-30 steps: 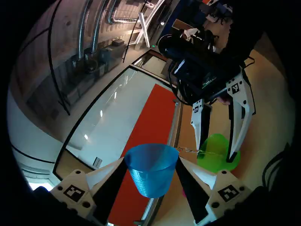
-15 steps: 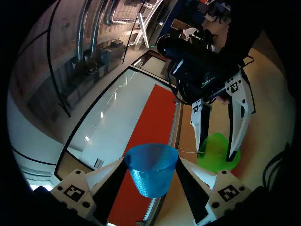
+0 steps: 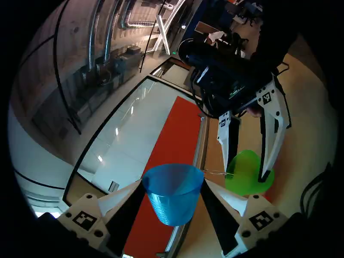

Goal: Pour water

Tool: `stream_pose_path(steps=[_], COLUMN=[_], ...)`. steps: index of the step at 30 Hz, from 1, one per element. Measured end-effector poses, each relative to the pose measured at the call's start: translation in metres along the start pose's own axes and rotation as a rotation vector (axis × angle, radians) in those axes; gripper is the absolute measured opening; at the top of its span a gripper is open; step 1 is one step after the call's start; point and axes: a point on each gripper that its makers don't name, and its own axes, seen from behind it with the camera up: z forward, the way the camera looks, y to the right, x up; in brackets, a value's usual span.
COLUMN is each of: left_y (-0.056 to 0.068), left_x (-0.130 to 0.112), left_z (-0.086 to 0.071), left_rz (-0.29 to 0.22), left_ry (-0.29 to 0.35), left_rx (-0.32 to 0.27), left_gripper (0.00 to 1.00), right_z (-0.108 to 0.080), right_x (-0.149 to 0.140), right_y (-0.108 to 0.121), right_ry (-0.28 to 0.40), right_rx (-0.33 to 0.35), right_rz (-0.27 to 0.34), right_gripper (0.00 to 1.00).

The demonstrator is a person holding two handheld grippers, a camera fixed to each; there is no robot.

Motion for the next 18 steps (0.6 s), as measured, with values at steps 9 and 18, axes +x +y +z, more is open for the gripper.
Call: stream_pose_path(steps=[9, 18], left_y=[0.0013, -0.0004], left_x=[0.0009, -0.0001], left_z=[0.0002, -0.001], left_rz=[0.006, 0.016], left_ry=[0.002, 0.0], left_rx=[-0.001, -0.001], left_gripper=[0.87, 0.87], right_z=[-0.0012, -0.002], right_x=[0.0016, 0.0041], right_y=[0.0007, -0.0002], right_ry=[-0.001, -0.003], right_rx=[-0.002, -0.002], right_rz=[-0.004, -0.01], right_gripper=[0.93, 0.94])
